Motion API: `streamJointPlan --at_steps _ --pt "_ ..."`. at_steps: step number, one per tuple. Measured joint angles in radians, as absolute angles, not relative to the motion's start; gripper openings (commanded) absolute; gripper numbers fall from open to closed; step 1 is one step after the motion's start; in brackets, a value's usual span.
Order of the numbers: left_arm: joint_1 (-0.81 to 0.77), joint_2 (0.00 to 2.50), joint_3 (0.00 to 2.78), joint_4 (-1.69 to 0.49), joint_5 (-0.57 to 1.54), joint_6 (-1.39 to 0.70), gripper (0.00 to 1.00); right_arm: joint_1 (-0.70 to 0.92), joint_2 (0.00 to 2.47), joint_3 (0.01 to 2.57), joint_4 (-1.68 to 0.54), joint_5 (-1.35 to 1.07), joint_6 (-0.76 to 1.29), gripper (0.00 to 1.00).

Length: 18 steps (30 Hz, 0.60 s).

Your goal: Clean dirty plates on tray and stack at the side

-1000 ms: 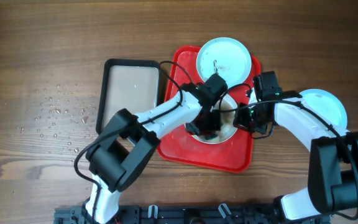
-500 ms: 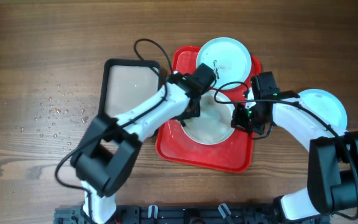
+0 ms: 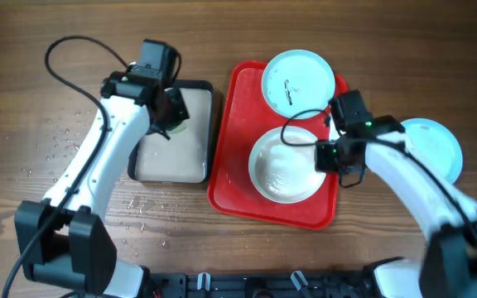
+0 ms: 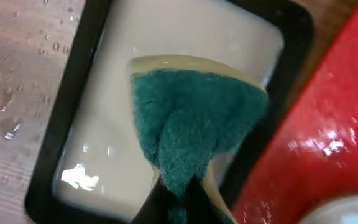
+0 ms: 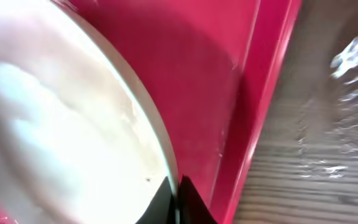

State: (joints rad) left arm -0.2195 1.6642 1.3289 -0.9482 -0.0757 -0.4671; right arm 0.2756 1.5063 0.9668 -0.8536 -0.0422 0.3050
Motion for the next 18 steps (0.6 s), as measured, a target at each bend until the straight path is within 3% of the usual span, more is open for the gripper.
streamJointPlan --at_steps 5,11,18 --pt "-0.133 1.679 1.206 -0.869 0.038 -0.429 0.04 0.491 1.332 1.024 -0.862 0.304 0.309 0.04" --pt "-0.125 1.679 1.206 -0.848 0.107 -0.419 0.04 0.738 1.331 1.024 -0.871 0.728 0.300 0.04" --pt "-0.125 1.679 1.206 -0.848 0.116 -0.416 0.04 0.931 1.331 1.024 -0.871 1.032 0.251 0.04"
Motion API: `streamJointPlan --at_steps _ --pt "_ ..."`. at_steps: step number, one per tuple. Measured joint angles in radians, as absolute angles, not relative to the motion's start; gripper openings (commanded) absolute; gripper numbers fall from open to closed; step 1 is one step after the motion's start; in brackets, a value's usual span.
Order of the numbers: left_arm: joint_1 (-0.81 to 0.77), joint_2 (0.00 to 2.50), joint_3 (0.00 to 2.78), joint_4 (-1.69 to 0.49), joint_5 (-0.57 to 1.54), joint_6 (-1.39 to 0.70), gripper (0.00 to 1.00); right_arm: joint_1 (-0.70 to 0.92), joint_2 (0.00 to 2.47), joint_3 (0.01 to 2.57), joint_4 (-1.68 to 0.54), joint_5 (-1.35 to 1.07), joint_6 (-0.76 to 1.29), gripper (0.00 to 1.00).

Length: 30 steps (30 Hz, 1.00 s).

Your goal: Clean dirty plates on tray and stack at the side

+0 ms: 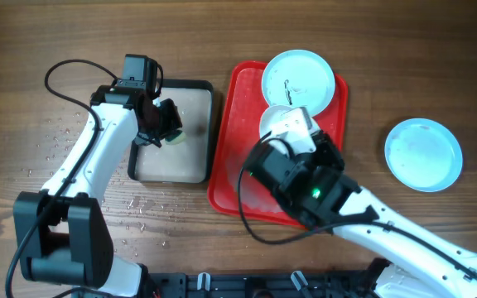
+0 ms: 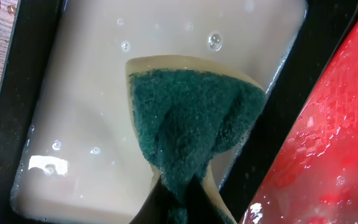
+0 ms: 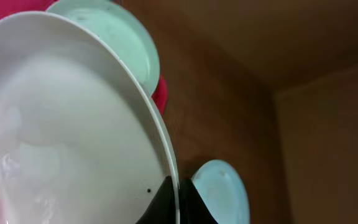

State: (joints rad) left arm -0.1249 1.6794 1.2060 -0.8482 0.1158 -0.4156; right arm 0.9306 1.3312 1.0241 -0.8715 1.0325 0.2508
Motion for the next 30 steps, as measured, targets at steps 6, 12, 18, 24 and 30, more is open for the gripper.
streamJointPlan --at_steps 6,12,18,24,30 --pt "-0.125 1.679 1.206 -0.856 0.118 -0.411 0.05 1.013 1.331 1.024 -0.871 1.143 0.208 0.04" --pt "-0.125 1.679 1.206 -0.855 0.101 -0.378 0.21 1.027 1.331 1.024 -0.865 1.162 0.189 0.04" --pt "-0.125 1.679 1.206 -0.864 0.107 -0.319 0.43 1.027 1.331 1.024 -0.848 1.164 0.187 0.04" --pt "-0.125 1.635 1.206 -0.898 0.165 -0.309 0.58 1.027 1.331 1.024 -0.818 1.118 0.223 0.04" --pt "-0.125 1.573 1.206 -0.906 0.193 -0.298 0.93 1.027 1.331 1.024 -0.814 1.107 0.214 0.04"
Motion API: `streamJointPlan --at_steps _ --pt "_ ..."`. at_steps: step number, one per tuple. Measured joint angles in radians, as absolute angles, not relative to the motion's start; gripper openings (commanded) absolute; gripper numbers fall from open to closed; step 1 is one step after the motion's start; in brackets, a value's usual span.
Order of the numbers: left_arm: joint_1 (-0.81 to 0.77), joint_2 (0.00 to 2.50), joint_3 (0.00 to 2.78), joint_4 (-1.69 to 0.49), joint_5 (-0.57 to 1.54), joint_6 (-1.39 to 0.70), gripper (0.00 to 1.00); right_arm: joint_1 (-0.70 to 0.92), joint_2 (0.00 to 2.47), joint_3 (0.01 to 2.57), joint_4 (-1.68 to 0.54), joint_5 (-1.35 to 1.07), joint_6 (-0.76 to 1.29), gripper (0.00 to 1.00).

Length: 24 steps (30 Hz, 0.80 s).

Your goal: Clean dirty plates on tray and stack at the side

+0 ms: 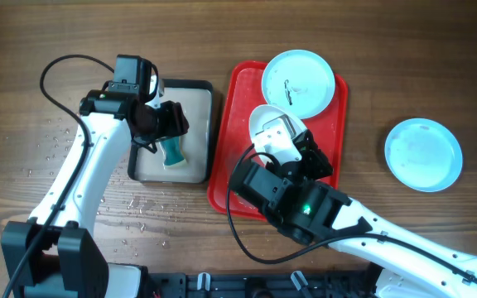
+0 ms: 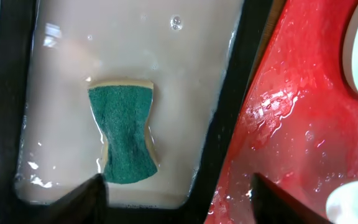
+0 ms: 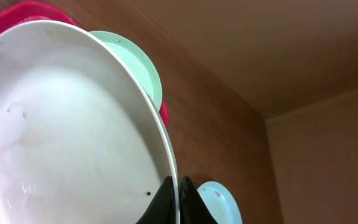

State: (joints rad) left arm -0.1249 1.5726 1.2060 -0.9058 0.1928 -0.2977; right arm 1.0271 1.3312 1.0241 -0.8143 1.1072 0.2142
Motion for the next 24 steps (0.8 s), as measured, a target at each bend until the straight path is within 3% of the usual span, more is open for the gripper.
streamJointPlan --at_steps 11,24 --pt "-0.125 1.573 1.206 -0.908 0.197 -0.297 1.00 1.027 1.331 1.024 -0.777 1.215 0.109 0.04" --pt "-0.125 1.573 1.206 -0.905 0.197 -0.297 1.00 1.027 1.331 1.024 -0.719 1.292 0.024 0.04"
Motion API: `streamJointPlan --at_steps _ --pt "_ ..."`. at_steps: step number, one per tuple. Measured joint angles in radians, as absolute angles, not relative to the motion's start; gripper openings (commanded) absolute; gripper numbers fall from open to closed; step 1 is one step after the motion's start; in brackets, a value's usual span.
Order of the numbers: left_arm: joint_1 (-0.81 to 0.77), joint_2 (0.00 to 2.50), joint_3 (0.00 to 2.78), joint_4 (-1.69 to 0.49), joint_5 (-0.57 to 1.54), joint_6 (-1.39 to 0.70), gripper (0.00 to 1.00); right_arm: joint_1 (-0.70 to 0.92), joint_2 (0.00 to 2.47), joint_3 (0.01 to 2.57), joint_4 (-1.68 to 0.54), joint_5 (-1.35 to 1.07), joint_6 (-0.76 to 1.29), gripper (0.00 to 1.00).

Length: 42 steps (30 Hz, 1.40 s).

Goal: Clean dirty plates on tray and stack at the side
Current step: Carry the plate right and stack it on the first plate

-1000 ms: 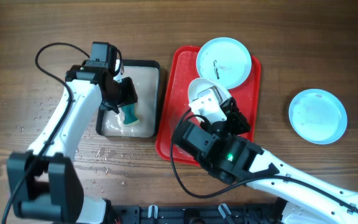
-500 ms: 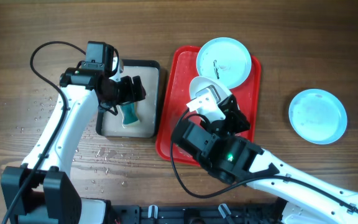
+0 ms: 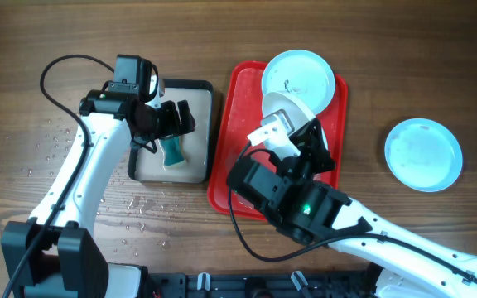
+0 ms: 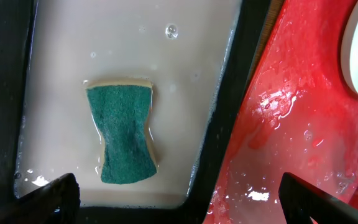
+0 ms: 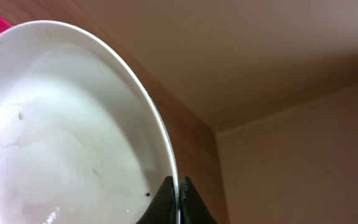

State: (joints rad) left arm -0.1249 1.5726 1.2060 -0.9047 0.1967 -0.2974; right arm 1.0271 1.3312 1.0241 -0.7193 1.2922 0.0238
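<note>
My right gripper (image 5: 178, 186) is shut on the rim of a white plate (image 5: 67, 130), holding it tilted up above the red tray (image 3: 230, 124); the same plate (image 3: 292, 112) shows in the overhead view. A pale green plate (image 3: 298, 76) with dark marks lies at the tray's far end. A light blue plate (image 3: 422, 154) rests on the table to the right. The green sponge (image 4: 122, 137) floats in the black basin (image 4: 11, 93) of cloudy water. My left gripper (image 4: 179, 193) hangs open above the basin, with nothing between its fingers.
Water drops spot the wooden table (image 3: 98, 215) left of and in front of the basin. The red tray's surface (image 4: 291, 124) is wet. Cables run from both arms.
The right gripper has tilted the white plate further upright, so the tray and green plate have left the right wrist view. The left gripper stands a little wider; the sponge lies where it was.
First the left gripper held the sponge over the basin and the right gripper pinched the white plate's rim on the tray. Then the plate was lifted and the sponge was in the water. Later the sponge lay free in the basin, and the plate now stands steeper.
</note>
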Motion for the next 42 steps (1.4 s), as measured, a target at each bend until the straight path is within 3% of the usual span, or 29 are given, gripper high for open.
streamJointPlan --at_steps 19,25,30,33,40,42 --pt "-0.125 1.573 1.206 -0.905 0.197 -0.297 1.00 1.027 1.331 1.024 -0.709 1.169 0.020 0.04" --pt "-0.125 1.573 1.206 -0.904 0.197 -0.297 1.00 0.960 1.331 1.026 -0.841 0.866 0.379 0.04" --pt "-0.125 1.573 1.206 -0.904 0.197 -0.297 1.00 0.561 1.304 1.026 -0.876 0.360 0.492 0.04" --pt "-0.125 1.573 1.206 -0.903 0.197 -0.297 1.00 0.181 1.189 1.038 -0.864 0.071 0.434 0.04" --pt "-0.125 1.573 1.206 -0.905 0.200 -0.297 1.00 -0.522 1.248 1.059 -0.840 -0.127 0.387 0.04" --pt "-0.125 1.573 1.206 -0.905 0.200 -0.297 1.00 -0.600 1.324 1.062 -0.839 -0.128 0.387 0.04"
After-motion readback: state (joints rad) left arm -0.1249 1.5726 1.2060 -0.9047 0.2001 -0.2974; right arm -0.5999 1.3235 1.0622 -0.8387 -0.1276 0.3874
